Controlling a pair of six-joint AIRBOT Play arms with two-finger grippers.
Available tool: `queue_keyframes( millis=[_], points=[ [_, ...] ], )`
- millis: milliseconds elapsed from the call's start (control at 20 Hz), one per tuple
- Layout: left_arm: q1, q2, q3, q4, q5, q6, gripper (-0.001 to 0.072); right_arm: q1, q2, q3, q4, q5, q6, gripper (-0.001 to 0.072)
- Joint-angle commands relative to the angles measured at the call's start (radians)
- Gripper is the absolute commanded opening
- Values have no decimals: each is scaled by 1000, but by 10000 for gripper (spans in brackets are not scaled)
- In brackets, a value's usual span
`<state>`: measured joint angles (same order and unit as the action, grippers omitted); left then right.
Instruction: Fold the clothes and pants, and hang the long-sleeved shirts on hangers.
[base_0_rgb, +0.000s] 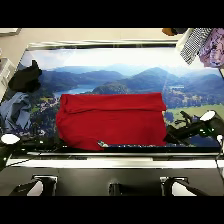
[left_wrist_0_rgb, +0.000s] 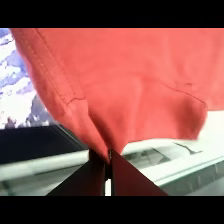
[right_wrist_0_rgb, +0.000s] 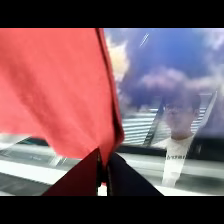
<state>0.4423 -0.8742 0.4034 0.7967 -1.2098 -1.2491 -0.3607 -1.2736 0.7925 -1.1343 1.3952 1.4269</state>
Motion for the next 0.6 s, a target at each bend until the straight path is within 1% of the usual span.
queue_keyframes(
  millis=[0,100,200,350,550],
  points=[
    [42,108,83,88,-159,-113,18,4,153,0,-23,85,81,25],
    [42,149,150,93,-160,-128,17,4,249,2,-13,68,89,25],
    [42,113,228,62,-113,-143,18,4,272,21,43,-7,76,25],
    [42,-42,354,-9,-86,-134,18,4,204,85,151,-144,34,25],
    [16,-316,547,-124,-71,-101,18,4,35,192,248,-237,-7,25]
  ],
)
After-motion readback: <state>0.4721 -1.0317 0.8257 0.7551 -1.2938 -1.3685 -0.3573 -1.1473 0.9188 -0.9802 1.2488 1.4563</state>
